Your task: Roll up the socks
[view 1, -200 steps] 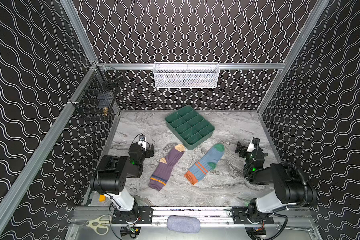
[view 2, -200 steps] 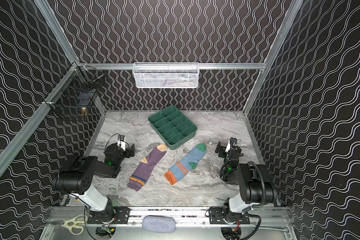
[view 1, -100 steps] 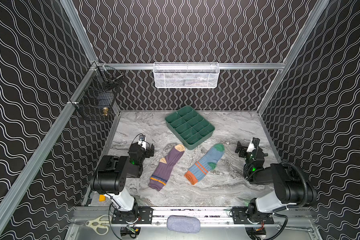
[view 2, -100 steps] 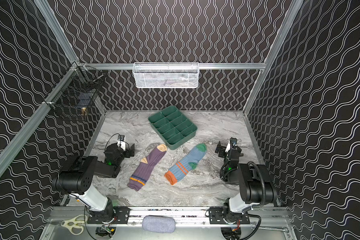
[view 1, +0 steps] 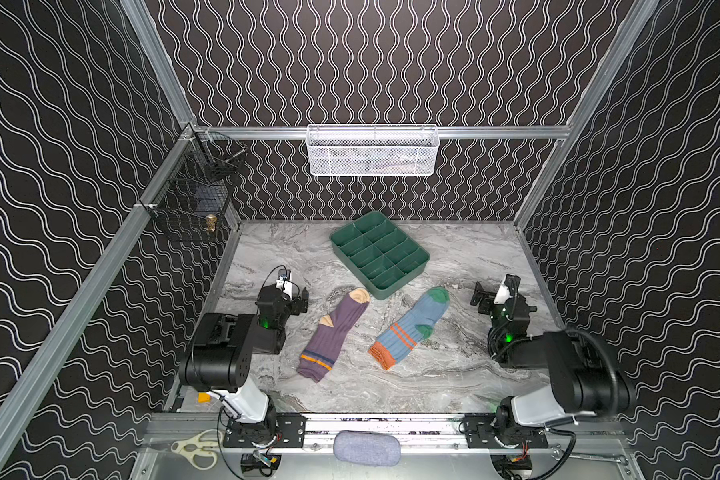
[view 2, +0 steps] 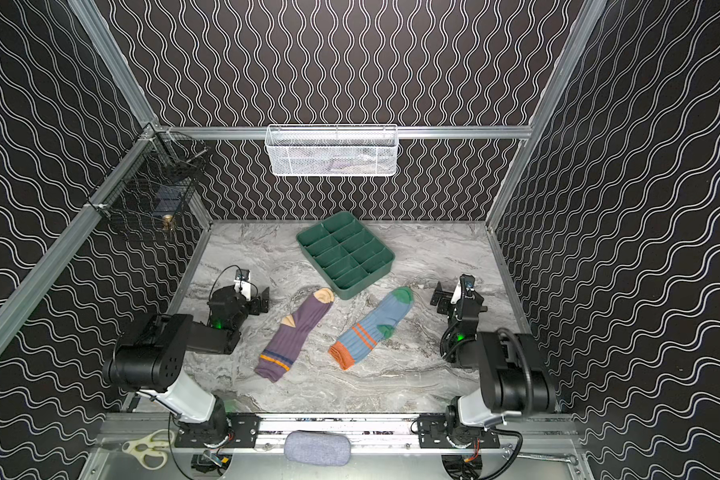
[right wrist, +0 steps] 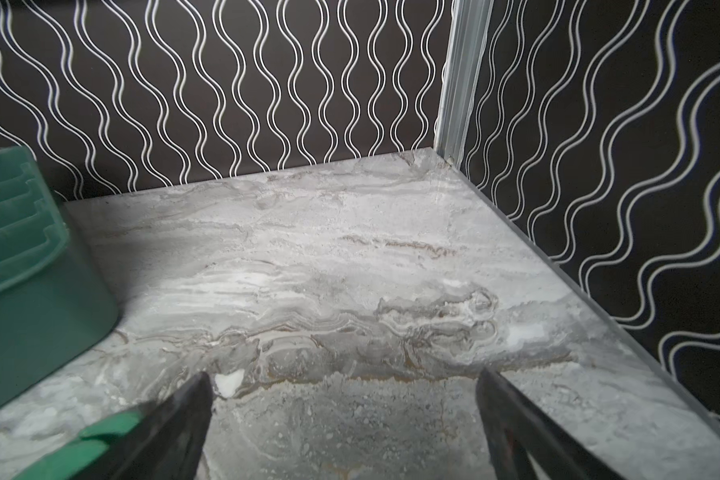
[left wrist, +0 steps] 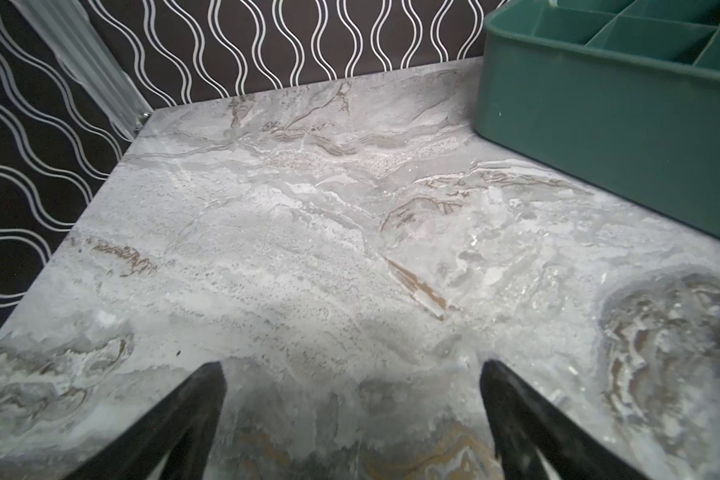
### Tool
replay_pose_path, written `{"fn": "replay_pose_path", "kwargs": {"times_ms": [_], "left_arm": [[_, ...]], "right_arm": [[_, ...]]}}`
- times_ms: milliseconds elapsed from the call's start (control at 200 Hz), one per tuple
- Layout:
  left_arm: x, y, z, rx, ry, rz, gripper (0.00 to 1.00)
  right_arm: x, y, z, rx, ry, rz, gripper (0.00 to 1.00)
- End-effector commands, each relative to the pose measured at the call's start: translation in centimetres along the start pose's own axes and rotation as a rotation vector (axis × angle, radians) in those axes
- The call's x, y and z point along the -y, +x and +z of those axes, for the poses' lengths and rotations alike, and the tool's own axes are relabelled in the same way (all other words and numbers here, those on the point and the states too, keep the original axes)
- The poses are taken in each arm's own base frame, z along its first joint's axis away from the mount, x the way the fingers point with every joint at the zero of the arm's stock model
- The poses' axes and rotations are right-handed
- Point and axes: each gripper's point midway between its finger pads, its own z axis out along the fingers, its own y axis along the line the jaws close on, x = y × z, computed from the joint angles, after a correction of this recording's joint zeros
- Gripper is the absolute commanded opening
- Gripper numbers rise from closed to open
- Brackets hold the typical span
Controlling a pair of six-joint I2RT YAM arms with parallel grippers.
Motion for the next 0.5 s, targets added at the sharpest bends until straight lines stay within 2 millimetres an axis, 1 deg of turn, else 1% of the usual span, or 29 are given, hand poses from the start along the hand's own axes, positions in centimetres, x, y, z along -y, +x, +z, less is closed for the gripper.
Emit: {"fn": "replay_pose_path", "kwargs": {"times_ms": [0,35,110,175,190,210,245,275,280,285,310,320,345,375,405,460,475,495], "left_arm": [[0.5,-2.5,-0.3,-0.020,0.050,0.000,0.99],[0.5,-3.7,-0.9,-0.005,0.055,0.002,0.99],[0.4,-8.0,-3.1,0.119,0.069,0.010,0.99],[0.2,-11.9,-4.9,0.218,0.071,-0.008,0.99],[0.0,-12.5,-5.2,0.230,0.065,-0.020,0.99],[-0.5,-13.6,-5.7,0.250,0.049,-0.057,0.99],[-1.8,-14.9,-6.2,0.260,-0.008,-0.163,0.99],[-3.3,-15.1,-6.6,0.243,-0.077,-0.287,0.99],[-3.6,-15.5,-6.7,0.249,-0.088,-0.308,0.99],[-3.7,-15.2,-6.7,0.237,-0.097,-0.328,0.99],[-4.3,-15.5,-7.0,0.213,-0.122,-0.397,0.99],[-4.4,-15.9,-7.2,0.209,-0.120,-0.405,0.99],[-3.9,-16.5,-7.4,0.194,-0.083,-0.394,0.99],[-3.1,-17.7,-7.7,0.192,-0.026,-0.380,0.99],[-2.2,-18.4,-7.9,0.192,0.031,-0.382,0.99],[0.1,-19.7,-8.5,0.230,0.172,-0.383,0.99],[0.7,-20.0,-8.7,0.245,0.211,-0.382,0.99],[1.7,-20.5,-9.1,0.262,0.265,-0.378,0.99]], "right_arm": [[-0.6,-3.2,0.2,-0.022,-0.015,0.028,1.00],[-0.6,-5.0,0.2,-0.012,-0.010,0.079,1.00],[-0.6,-9.0,-0.1,0.037,-0.001,0.240,1.00],[-0.9,-11.3,-0.5,0.055,-0.019,0.429,1.00],[-1.0,-11.6,-0.6,0.055,-0.028,0.449,1.00],[-1.4,-12.1,-0.7,0.058,-0.053,0.474,1.00],[-2.4,-13.1,-0.9,0.067,-0.116,0.504,1.00],[-3.5,-13.8,-1.2,0.067,-0.186,0.504,1.00],[-3.7,-13.9,-1.2,0.067,-0.197,0.502,1.00],[-3.9,-14.0,-1.3,0.066,-0.209,0.501,1.00],[-4.9,-14.3,-1.4,0.056,-0.264,0.493,1.00],[-5.4,-14.5,-1.5,0.051,-0.294,0.485,1.00],[-6.0,-14.7,-1.6,0.041,-0.325,0.483,1.00],[-6.6,-14.5,-1.4,0.004,-0.355,0.494,1.00],[-7.2,-14.0,-1.1,-0.051,-0.375,0.511,1.00],[-8.2,-13.1,-0.6,-0.159,-0.397,0.525,1.00],[-8.4,-12.4,-0.4,-0.207,-0.392,0.528,1.00],[-8.6,-12.2,-0.3,-0.232,-0.396,0.528,1.00]]}}
